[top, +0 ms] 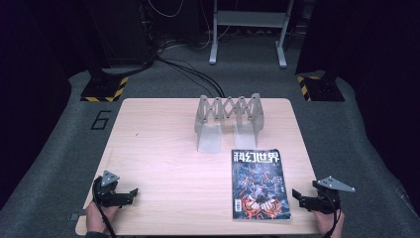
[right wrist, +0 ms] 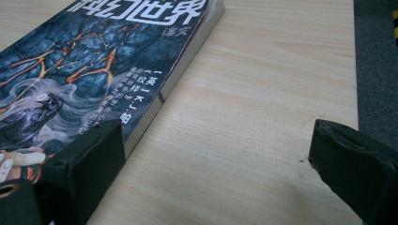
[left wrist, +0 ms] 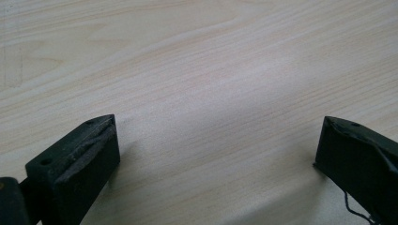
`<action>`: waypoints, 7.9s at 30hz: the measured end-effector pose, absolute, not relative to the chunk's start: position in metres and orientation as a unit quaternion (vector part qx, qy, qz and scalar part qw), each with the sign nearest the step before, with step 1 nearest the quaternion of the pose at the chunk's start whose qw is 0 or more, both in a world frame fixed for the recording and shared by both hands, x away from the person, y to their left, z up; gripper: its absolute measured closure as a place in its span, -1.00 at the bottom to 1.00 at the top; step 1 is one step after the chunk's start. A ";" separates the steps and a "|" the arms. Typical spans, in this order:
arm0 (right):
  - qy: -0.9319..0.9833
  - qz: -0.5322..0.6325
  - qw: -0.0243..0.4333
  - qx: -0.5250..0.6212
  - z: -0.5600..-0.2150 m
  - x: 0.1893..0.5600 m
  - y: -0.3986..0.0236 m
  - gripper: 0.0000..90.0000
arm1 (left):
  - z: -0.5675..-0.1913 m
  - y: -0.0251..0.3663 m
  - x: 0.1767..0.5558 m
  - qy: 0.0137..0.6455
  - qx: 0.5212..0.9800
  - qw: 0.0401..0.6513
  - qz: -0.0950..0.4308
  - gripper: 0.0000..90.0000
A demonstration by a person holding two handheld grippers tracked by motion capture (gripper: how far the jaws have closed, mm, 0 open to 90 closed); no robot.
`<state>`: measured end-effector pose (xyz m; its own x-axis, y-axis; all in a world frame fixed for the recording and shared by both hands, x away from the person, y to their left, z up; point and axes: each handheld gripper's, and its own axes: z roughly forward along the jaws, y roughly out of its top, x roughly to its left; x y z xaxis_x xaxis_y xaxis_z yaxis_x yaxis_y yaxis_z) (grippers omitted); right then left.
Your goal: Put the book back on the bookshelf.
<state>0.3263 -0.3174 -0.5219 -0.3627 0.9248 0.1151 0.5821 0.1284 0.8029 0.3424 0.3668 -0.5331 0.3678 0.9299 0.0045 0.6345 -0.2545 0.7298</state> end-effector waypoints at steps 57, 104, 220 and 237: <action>0.770 0.367 0.133 0.505 -0.517 0.364 -0.255 -0.25 | -0.533 0.366 0.342 0.517 0.758 0.327 0.226 -1.00; 0.757 0.372 0.103 0.528 -0.515 0.359 -0.184 -0.18 | -0.533 0.366 0.342 0.517 0.758 0.328 0.226 -0.99; 0.819 0.327 -0.032 0.470 -0.501 0.430 -0.139 -0.18 | -0.530 0.194 0.390 0.394 0.834 0.349 0.166 -0.95; 0.808 0.345 -0.011 0.477 -0.505 0.444 -0.140 -0.09 | -0.530 0.194 0.391 0.383 0.837 0.351 0.174 -0.93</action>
<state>0.4438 -0.1396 -0.5049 -0.5441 0.7638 0.3473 0.7787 0.3057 0.5479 0.3906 0.1939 -0.5301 0.6452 0.7637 0.0232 0.5190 -0.4604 0.7202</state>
